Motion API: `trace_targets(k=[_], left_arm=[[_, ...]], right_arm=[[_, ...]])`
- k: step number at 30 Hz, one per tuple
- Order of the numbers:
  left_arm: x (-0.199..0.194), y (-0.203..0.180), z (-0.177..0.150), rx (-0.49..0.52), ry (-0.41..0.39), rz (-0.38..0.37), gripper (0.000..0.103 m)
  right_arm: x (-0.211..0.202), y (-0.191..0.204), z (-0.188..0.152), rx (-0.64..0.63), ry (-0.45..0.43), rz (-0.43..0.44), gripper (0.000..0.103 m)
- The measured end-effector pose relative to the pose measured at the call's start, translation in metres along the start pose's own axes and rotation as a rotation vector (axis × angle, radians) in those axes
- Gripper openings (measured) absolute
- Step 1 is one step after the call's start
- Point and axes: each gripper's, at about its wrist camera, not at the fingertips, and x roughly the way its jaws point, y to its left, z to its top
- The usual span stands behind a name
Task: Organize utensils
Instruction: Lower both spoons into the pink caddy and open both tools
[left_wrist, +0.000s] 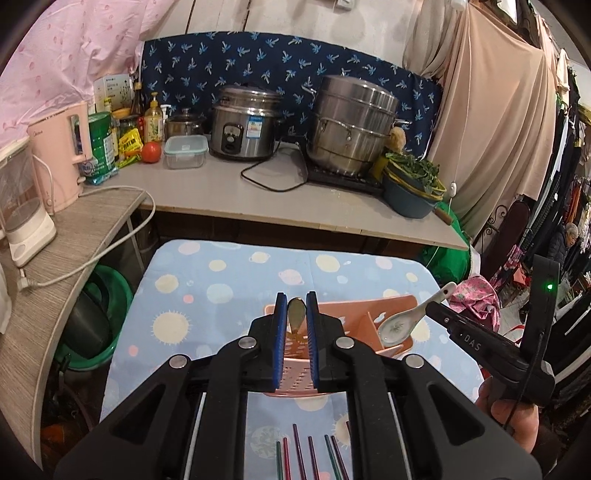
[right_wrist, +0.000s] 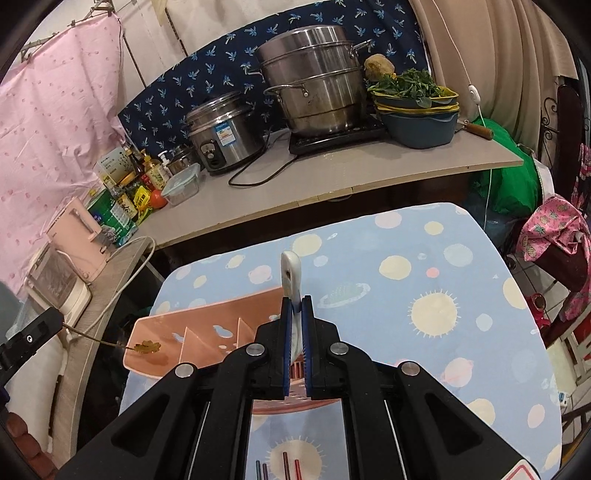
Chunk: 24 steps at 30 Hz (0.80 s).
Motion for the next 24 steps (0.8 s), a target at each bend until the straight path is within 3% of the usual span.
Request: trace_targets(k=[9, 13, 24], left_arm=[[0.017, 0.008, -0.01, -0.029, 0.006, 0.032, 0.011], [0.015, 0.012, -0.012, -0.041, 0.004, 0.05, 0.024], [-0.012, 0.02, -0.041, -0.046, 0.021, 0.083, 0.032]], right_arm=[[0.006, 0.002, -0.009, -0.025, 0.0, -0.019, 0.011], [-0.002, -0.001, -0.012, -0.015, -0.002, -0.013, 0.011], [-0.044, -0.007, -0.048, -0.012, 0.015, 0.005, 0.014]])
